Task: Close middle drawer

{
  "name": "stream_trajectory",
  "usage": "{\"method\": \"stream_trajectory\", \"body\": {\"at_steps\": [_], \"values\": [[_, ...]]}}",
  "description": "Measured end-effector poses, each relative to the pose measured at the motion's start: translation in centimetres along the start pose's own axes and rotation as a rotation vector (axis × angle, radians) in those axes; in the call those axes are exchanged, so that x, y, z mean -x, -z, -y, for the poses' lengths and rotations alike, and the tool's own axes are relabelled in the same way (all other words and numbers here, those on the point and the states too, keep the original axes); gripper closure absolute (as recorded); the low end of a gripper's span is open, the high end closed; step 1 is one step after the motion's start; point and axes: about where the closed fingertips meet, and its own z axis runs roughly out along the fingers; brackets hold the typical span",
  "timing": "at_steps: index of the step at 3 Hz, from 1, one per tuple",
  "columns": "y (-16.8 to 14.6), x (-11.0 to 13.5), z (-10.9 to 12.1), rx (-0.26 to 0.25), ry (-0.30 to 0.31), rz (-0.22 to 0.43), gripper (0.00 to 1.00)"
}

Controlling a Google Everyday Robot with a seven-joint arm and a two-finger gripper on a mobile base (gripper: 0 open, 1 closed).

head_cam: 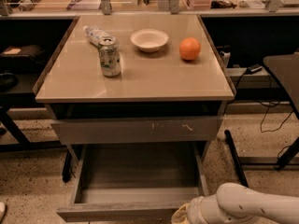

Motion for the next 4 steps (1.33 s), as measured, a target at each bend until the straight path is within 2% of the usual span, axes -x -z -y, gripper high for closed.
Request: {"method": "stream_trajectory", "body": {"at_steps": [2, 4], "values": [[-0.04, 0.08, 0.13, -0.005, 0.001, 0.001, 0.58], [-0.22, 0.15, 0.37, -0.009, 0.002, -0.004, 0.11]]}}
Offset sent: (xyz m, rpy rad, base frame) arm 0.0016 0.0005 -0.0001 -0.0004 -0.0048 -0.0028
